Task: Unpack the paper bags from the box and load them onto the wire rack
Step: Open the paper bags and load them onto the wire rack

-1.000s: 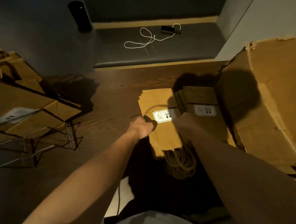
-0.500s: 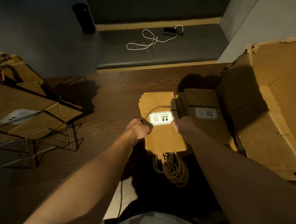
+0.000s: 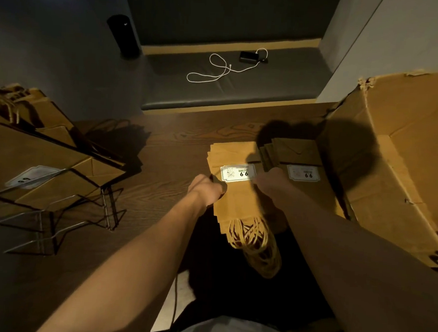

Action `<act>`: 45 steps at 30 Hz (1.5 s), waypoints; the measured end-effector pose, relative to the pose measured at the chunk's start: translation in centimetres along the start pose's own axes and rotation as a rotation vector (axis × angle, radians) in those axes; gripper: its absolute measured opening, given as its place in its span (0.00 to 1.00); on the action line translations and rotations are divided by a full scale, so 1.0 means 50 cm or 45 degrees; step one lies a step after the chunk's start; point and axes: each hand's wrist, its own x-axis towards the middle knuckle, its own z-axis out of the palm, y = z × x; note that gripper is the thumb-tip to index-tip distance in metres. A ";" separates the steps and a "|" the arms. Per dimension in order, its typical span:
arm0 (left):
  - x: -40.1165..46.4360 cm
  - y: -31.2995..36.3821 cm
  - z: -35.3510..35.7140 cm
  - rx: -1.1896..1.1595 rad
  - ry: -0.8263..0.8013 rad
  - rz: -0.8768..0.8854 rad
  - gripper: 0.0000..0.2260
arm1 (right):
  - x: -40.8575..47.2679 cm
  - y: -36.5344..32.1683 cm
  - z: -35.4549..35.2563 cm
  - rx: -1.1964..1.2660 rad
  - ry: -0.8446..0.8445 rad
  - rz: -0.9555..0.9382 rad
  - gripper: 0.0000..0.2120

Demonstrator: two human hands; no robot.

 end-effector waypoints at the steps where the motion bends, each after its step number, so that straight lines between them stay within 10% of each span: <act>1: -0.002 0.005 -0.006 -0.042 -0.023 -0.003 0.09 | -0.004 -0.005 -0.010 0.082 -0.024 0.025 0.10; 6: -0.022 0.041 -0.054 -0.113 -0.179 0.009 0.11 | -0.019 -0.046 -0.052 0.118 -0.220 -0.087 0.16; 11: -0.069 0.102 -0.132 0.327 0.426 0.539 0.45 | -0.054 -0.167 -0.071 -0.617 -0.226 -0.617 0.16; 16: -0.108 0.149 -0.213 1.258 0.388 0.880 0.23 | -0.134 -0.287 -0.034 -1.347 -0.165 -1.040 0.15; 20: -0.117 0.136 -0.256 0.787 0.136 0.678 0.08 | -0.153 -0.300 0.008 -1.503 0.209 -1.328 0.09; 24: -0.139 0.079 -0.270 -0.038 0.207 0.573 0.11 | -0.133 -0.282 0.018 -0.894 0.668 -1.406 0.40; 27: -0.163 0.049 -0.277 -0.432 0.181 0.582 0.14 | -0.118 -0.266 0.022 -0.049 0.166 -0.758 0.53; 30: -0.181 0.026 -0.286 -0.615 0.131 0.593 0.15 | -0.103 -0.235 0.041 0.400 -0.438 -0.469 0.36; 33: -0.200 0.001 -0.299 -0.592 0.220 0.529 0.16 | -0.103 -0.224 0.077 0.571 -0.584 -0.546 0.12; 45: -0.234 -0.116 -0.462 -1.005 0.309 0.519 0.11 | -0.207 -0.302 0.210 0.770 -0.727 -0.612 0.14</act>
